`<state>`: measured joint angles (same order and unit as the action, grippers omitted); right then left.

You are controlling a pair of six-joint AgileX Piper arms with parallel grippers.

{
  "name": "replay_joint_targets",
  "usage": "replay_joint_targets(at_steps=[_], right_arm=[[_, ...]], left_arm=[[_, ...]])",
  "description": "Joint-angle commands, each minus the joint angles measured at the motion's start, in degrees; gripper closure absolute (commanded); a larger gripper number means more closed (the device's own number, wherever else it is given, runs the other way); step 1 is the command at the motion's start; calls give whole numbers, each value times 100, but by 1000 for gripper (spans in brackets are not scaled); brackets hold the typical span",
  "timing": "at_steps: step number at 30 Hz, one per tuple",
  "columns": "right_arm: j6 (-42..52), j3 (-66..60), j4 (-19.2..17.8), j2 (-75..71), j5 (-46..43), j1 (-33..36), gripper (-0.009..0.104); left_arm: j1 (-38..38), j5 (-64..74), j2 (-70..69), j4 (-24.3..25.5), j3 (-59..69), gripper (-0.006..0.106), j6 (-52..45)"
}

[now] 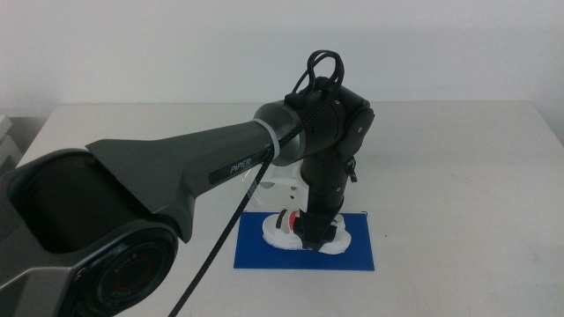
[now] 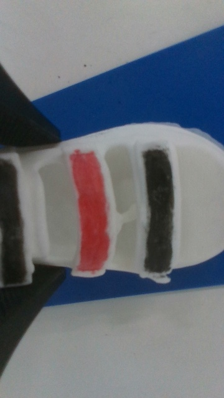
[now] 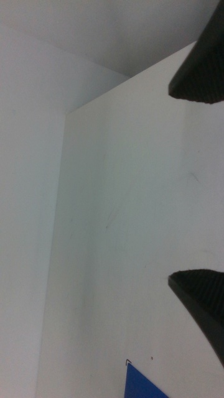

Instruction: Use one arm to grab the shoe from the table and place it on the mat.

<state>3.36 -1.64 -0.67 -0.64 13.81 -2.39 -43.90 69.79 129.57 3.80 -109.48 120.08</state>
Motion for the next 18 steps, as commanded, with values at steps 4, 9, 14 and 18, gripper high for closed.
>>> replay_joint_targets(at_steps=[4, 9, 14, 18], right_arm=[[59, -29, -46, 21, -419, -10, 17], [59, -29, -46, 21, -419, -10, 17], [59, -29, -46, 21, -419, -10, 17], [59, -29, -46, 21, -419, -10, 17]], left_arm=[[19, 527, -378, -9, -170, 11, 138], [19, 527, -445, -9, -170, 6, 138], [19, 527, -706, -39, -170, 6, 132], [19, 521, -1072, -27, -170, 6, 95]])
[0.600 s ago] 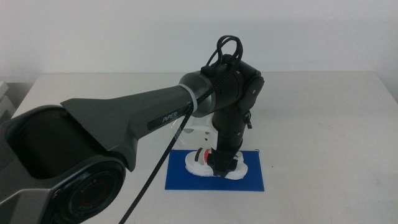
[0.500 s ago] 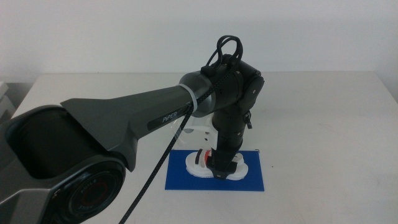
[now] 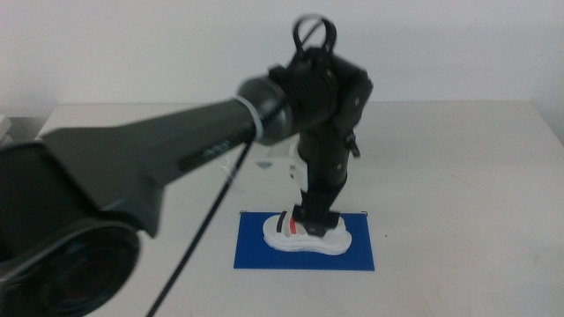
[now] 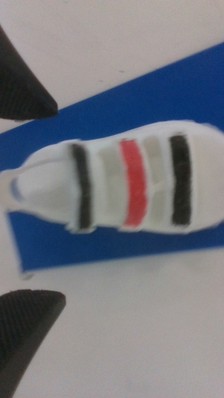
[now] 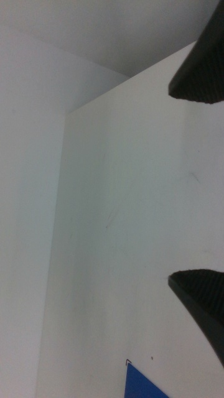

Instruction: Use one arm to grab the shoe from the table and place it on the mat.

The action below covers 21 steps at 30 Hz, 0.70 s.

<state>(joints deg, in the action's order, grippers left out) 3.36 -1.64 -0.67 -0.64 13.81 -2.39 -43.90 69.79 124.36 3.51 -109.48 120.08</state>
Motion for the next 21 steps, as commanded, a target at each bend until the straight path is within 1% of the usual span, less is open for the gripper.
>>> replay_joint_targets(at_steps=[1, 3, 6, 9, 11, 13, 15, 16, 18, 19, 21], right_arm=[[59, -29, -46, 21, -419, -10, 17], [59, -29, -46, 21, -419, -10, 17], [59, -29, -46, 21, -419, -10, 17], [59, -29, -46, 21, -419, -10, 17], [59, -29, -46, 21, -419, -10, 17], [59, -29, -46, 21, -419, -10, 17], [59, -29, -46, 21, -419, -10, 17], [59, -29, -46, 21, -419, -10, 17], [59, -29, -46, 21, -419, -10, 17], [59, -29, -46, 21, -419, -10, 17], [59, -29, -46, 21, -419, -10, 17]], left_arm=[[19, 521, -654, 8, -170, 6, 44], [19, 521, -862, 32, -170, 6, -115], [19, 517, -1251, 367, -170, 6, -653], [13, 517, -1656, 764, -170, 6, -1453], [13, 517, -1880, 1166, -170, 6, -2384], [13, 517, -2072, 1649, -170, 6, -3727], [13, 517, -2242, 1985, -170, 6, -5209], [13, 517, -2335, 2084, -170, 6, -5959], [13, 517, -2493, 2068, -170, 6, -7127], [13, 517, -2574, 2040, -170, 6, -7617], [13, 517, -2702, 1998, -170, 6, -8189]])
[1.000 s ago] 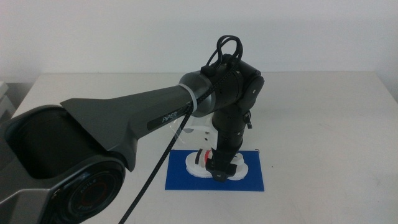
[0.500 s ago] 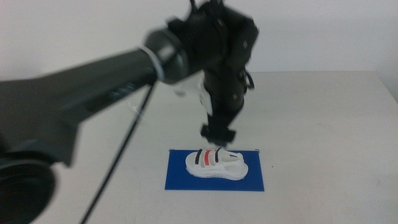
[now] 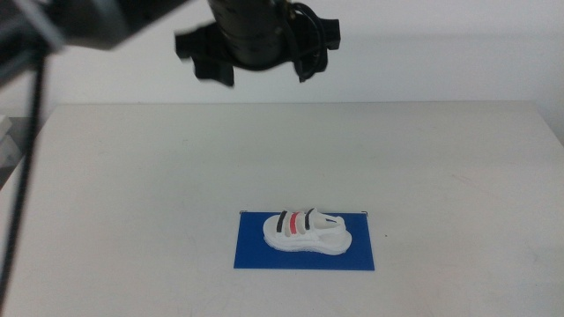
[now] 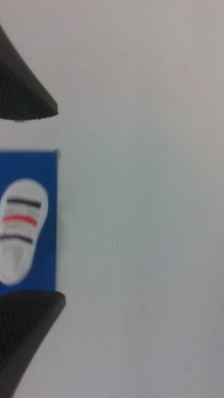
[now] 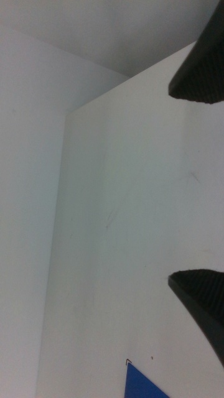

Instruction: Use one arm to grab the shoe from the table and place it on the mat.

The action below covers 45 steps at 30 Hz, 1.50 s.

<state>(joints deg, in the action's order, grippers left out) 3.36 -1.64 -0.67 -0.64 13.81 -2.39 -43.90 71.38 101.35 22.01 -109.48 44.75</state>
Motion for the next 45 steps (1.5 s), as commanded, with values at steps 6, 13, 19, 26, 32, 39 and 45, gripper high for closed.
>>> replay_joint_targets(at_steps=[6, 13, 19, 26, 32, 39, 45], right_arm=[[59, -29, -46, 21, -419, -10, 17], [59, -29, -46, 21, -419, -10, 17], [59, -29, -46, 21, -419, -10, 17], [59, -29, -46, 21, -419, -10, 17], [59, -29, -46, 21, -419, -10, 17], [59, -29, -46, 21, -419, -10, 17], [59, -29, -46, 21, -419, -10, 17]], left_arm=[[13, 358, -679, 686, -146, 6, -1318], [261, -858, -1970, 984, 1178, 6, -1784], [1411, -2507, -3315, 268, 3092, 6, -1779], [2943, -4173, -4974, -206, 5336, 7, -1783], [3379, -4716, -6040, -167, 6757, 7, -1783], [3379, -5325, -7116, -241, 7797, 7, -1792], [3706, -6254, -8417, -1220, 9078, 7, -2973]])
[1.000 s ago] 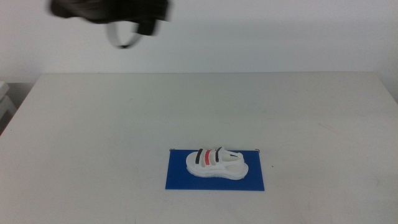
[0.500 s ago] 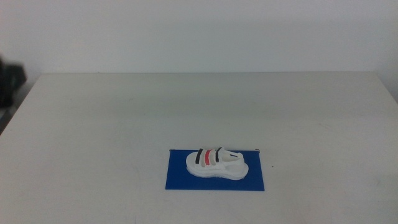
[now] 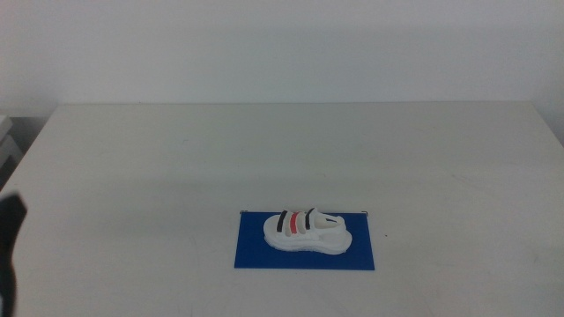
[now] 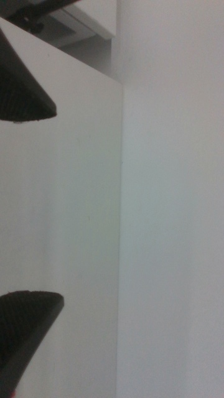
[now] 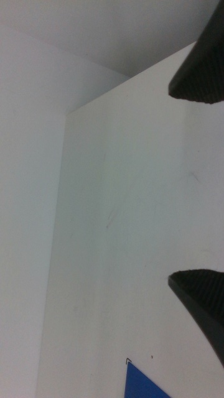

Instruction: Use one arm to grab the shoe from the table and place it on the mat.

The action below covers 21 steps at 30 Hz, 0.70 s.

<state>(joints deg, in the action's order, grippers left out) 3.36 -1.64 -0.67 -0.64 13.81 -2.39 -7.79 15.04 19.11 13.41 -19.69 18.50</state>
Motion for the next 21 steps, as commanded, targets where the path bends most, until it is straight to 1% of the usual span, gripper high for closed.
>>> replay_joint_targets(at_steps=[1, 4, 5, 8, 13, 16, 21], right_arm=[[59, -29, -46, 21, -419, -10, 17], [59, -29, -46, 21, -419, -10, 17], [59, -29, -46, 21, -419, -10, 17], [59, -29, -46, 21, -419, -10, 17], [59, -29, -46, 21, -419, -10, 17], [59, -29, -46, 21, -419, -10, 17], [59, -29, -46, 21, -419, -10, 17]], left_arm=[[261, -640, -387, -691, 303, 7, -653], [798, -658, -914, -1454, 808, 7, -1218], [961, -671, -1103, -1568, 933, 7, -1266], [1207, -722, -1549, -1612, 1347, 7, -1276], [1193, -727, -2045, -1611, 1933, 7, -1276], [1193, -827, -2067, -1605, 2160, 7, -1276], [1193, -785, -2067, -1498, 2179, 7, -1266]])
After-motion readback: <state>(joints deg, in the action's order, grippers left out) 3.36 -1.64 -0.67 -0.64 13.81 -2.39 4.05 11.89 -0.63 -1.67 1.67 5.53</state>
